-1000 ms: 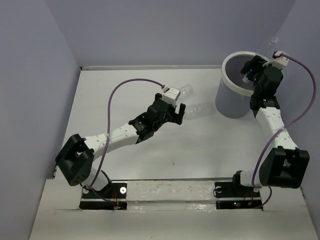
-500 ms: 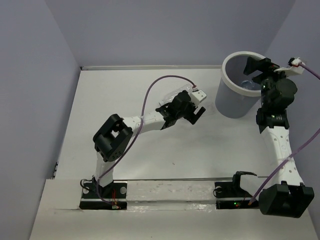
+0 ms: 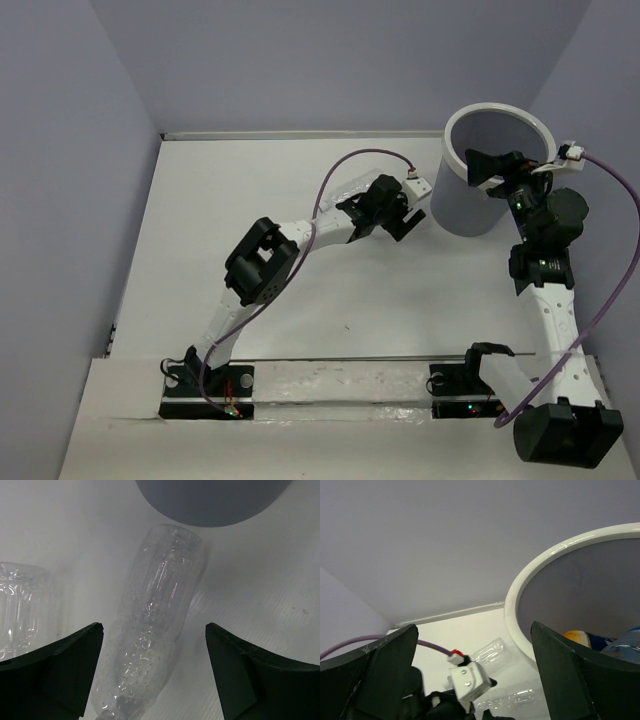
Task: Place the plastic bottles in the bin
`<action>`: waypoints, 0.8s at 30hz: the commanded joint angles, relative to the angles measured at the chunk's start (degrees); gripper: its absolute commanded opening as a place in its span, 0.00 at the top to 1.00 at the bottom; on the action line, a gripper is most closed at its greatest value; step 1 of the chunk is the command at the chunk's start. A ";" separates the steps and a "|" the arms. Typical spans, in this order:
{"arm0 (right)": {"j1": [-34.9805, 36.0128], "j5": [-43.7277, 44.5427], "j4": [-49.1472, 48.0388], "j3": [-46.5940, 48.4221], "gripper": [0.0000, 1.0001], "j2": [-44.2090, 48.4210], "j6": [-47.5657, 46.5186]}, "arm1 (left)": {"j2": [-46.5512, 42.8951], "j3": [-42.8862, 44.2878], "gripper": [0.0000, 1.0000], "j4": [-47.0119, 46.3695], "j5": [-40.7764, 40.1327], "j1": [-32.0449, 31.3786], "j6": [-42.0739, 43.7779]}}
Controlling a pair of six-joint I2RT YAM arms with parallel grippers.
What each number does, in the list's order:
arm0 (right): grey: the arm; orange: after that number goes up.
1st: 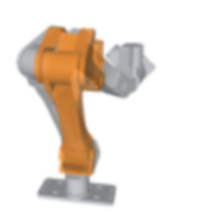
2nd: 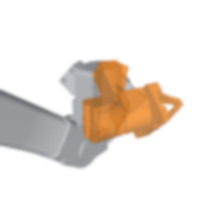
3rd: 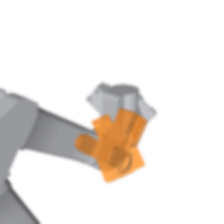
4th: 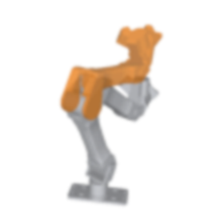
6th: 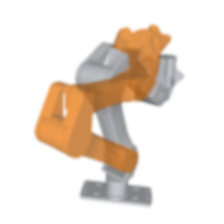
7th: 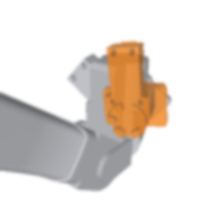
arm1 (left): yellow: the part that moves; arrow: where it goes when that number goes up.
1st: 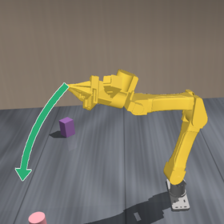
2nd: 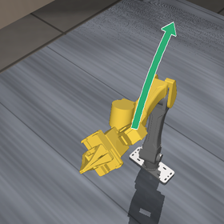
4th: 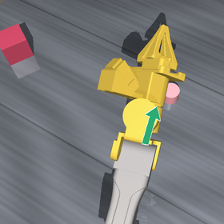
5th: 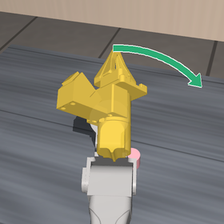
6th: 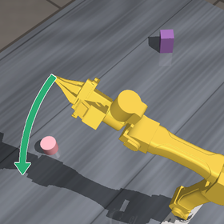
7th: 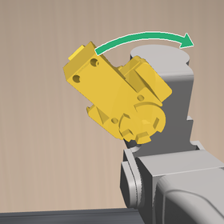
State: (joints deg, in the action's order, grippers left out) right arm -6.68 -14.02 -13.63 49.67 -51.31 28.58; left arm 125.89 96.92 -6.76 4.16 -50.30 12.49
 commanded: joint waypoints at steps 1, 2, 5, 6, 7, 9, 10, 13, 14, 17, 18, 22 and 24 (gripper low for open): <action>0.09 -3.64 -1.23 -0.54 0.01 3.84 1.04 | 2.87 4.68 0.09 5.18 2.60 0.38 1.84; 0.09 -3.82 -1.14 -0.54 0.01 3.94 1.13 | 3.40 4.59 0.10 5.18 2.60 0.38 1.75; 0.09 -5.22 -0.96 -0.63 0.01 4.29 2.00 | 3.67 3.71 0.17 5.10 2.08 0.38 0.78; 0.09 -5.57 -0.96 -0.80 0.01 4.46 2.01 | 3.58 3.45 0.20 4.92 2.08 0.38 0.69; 0.09 -6.10 -1.05 -1.24 0.01 4.72 2.53 | 3.49 2.92 0.23 4.75 1.55 0.29 0.52; 0.09 -8.03 -1.05 -1.77 0.02 5.60 3.50 | 3.23 2.31 0.45 4.74 1.37 -0.05 0.69; 0.09 -9.34 -1.05 -2.20 0.03 5.87 3.76 | 2.62 1.35 0.56 4.74 1.03 -0.32 0.87; 1.13 -13.40 1.75 -3.61 0.04 7.62 3.15 | -1.41 -2.08 0.73 3.16 -0.12 -1.55 -1.14; 1.14 -13.40 2.81 -4.14 0.04 8.58 2.98 | -2.91 -5.31 0.74 1.51 -0.12 -1.64 -1.94; 1.67 -13.93 6.59 -6.77 0.03 12.54 2.45 | -11.67 -15.49 0.75 -6.38 0.05 -1.73 -5.62; 1.67 -15.06 7.81 -7.91 0.03 13.16 2.62 | -14.24 -17.71 0.78 -8.51 0.23 -1.64 -6.68; 1.67 -18.67 10.28 -9.24 0.02 14.04 3.85 | -24.18 -25.90 0.77 -15.81 3.21 -1.64 -11.69; 2.19 -18.15 11.51 -10.46 0.02 14.48 3.85 | -29.97 -29.33 0.77 -19.59 4.35 -1.73 -15.10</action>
State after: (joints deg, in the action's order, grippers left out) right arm -5.32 -29.04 -5.30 40.88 -37.45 31.64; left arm 107.53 70.37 -13.56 5.69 -52.03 4.54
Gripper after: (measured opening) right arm 0.976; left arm 0.536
